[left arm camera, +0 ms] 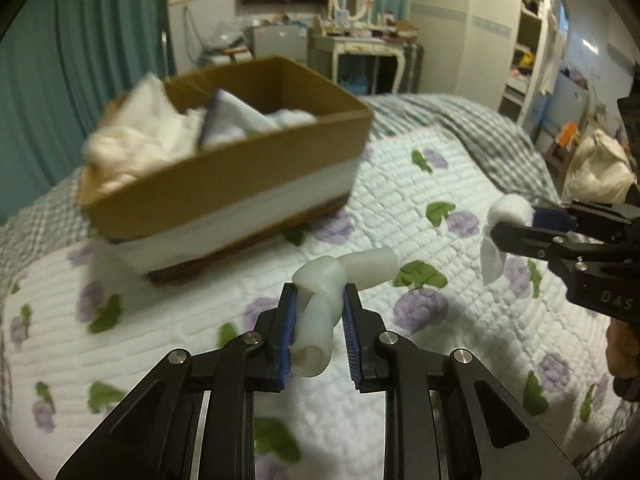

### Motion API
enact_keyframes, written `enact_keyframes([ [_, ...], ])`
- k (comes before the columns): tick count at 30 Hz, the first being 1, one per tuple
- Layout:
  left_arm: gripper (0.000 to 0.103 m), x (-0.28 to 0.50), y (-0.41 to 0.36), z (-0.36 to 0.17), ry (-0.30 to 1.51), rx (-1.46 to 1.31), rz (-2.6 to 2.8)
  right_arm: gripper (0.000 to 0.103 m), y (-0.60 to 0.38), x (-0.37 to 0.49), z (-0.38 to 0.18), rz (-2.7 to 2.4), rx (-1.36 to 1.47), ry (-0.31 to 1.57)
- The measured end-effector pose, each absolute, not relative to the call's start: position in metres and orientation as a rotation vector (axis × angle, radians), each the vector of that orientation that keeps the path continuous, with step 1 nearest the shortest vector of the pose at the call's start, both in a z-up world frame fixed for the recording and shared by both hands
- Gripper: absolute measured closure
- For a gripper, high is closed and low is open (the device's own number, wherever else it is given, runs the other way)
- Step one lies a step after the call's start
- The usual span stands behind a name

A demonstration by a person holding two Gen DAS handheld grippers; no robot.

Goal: Organize soft objects
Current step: 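Lift the tube and cotton pad and carry both into the box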

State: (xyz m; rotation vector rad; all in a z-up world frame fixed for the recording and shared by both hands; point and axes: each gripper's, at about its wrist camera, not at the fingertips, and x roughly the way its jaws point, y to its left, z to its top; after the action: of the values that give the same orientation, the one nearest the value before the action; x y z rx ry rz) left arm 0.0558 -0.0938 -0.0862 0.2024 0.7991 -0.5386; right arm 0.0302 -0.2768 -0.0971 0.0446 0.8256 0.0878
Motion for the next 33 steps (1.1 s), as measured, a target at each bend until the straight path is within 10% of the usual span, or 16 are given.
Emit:
enact_keyframes([
  [33,0.081,-0.003,0.003,0.084,0.32,0.036,-0.397,0.069,-0.193,-0.014,0.081,0.106,-0.106,0.399],
])
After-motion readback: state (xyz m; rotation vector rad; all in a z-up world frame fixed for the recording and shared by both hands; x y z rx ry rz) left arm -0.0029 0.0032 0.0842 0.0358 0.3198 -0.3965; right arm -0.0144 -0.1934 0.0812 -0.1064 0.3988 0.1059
